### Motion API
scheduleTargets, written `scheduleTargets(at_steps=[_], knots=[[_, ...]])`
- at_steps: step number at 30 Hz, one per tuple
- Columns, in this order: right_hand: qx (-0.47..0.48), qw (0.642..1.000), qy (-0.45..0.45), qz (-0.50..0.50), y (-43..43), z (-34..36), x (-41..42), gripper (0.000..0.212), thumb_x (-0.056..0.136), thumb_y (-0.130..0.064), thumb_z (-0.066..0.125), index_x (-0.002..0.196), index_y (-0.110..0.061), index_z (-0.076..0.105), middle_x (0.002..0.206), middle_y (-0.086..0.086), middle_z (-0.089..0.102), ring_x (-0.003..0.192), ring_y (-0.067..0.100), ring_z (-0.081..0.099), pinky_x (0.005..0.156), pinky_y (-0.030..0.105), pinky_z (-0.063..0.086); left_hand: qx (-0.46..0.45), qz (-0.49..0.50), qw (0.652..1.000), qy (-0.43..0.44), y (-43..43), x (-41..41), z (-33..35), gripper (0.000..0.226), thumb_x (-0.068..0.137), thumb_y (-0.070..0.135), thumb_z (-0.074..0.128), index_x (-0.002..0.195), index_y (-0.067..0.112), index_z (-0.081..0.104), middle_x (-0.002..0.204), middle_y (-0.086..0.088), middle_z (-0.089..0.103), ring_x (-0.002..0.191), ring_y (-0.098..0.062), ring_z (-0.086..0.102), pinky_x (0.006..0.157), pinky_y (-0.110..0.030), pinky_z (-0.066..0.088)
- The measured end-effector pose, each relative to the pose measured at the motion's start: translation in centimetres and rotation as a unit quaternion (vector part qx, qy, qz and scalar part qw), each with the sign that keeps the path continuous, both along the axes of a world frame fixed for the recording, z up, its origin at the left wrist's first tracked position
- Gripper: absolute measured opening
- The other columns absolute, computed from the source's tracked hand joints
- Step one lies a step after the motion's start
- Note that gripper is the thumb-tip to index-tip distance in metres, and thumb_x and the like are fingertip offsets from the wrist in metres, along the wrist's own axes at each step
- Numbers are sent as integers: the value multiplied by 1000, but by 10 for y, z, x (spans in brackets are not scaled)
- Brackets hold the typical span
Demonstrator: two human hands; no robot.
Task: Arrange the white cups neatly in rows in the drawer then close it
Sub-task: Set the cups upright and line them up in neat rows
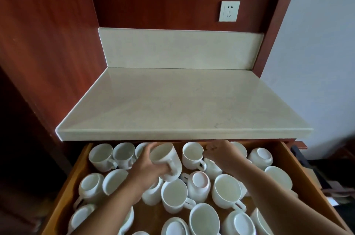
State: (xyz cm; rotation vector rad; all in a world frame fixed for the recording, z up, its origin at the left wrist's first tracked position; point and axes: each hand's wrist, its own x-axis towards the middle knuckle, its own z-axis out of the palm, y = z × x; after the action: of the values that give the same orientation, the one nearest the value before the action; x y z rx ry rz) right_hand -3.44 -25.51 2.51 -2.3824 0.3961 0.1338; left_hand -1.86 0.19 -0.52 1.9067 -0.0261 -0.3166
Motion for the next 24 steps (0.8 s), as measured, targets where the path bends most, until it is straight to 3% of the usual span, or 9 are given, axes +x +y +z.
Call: scheduleTargets(at_steps=[3,6,9,11,12,15,24], knots=[[-23,999,20,25,-10,-15,8,25,79,-21,64,60,-14,48,53,-1,38,48,16,31,52,30,24,-12,39,999,3,-15,0,-9,77,55,49,92,120,58,53,113,19,70,99,-8,66,86,-34,55],[-55,997,28,55,-17,-28,13,19,82,-25,64,70,-11,59,62,-1,56,57,17,49,55,31,37,25,55,998,-29,-30,4,-13,77,62,41,94,125,44,50,112,20,68,101,-3,64,82,-28,48],[-75,994,10,85,-20,-41,18,24,84,-35,63,101,-20,71,104,0,69,98,23,62,84,36,52,92,49,993,-57,-42,7,-12,78,61,41,95,121,43,44,108,22,61,96,6,57,76,-21,44],[-111,988,13,108,-21,-50,20,55,85,-46,60,136,-25,57,132,1,58,125,27,49,105,38,42,131,49,988,-67,-48,10,-15,77,62,46,93,120,42,43,109,22,56,97,0,57,76,-24,44],[-130,984,14,118,-21,-54,21,64,85,-51,57,144,-25,48,139,1,53,130,28,43,109,39,37,157,51,983,-75,-51,11,-17,79,61,50,92,122,41,42,111,21,54,101,-7,58,80,-29,45],[-164,977,12,138,-18,-62,21,72,86,-56,54,149,-24,36,142,3,47,131,29,38,112,41,32,199,58,973,-97,-56,15,-29,86,60,49,91,129,33,42,120,11,52,111,-17,54,89,-35,46],[-199,970,-5,138,-8,-69,36,83,85,-62,56,151,-18,32,145,4,43,135,27,38,114,40,30,279,-1,950,-138,-61,35,-48,82,63,43,86,133,28,44,127,1,55,118,-23,55,83,-30,43]])
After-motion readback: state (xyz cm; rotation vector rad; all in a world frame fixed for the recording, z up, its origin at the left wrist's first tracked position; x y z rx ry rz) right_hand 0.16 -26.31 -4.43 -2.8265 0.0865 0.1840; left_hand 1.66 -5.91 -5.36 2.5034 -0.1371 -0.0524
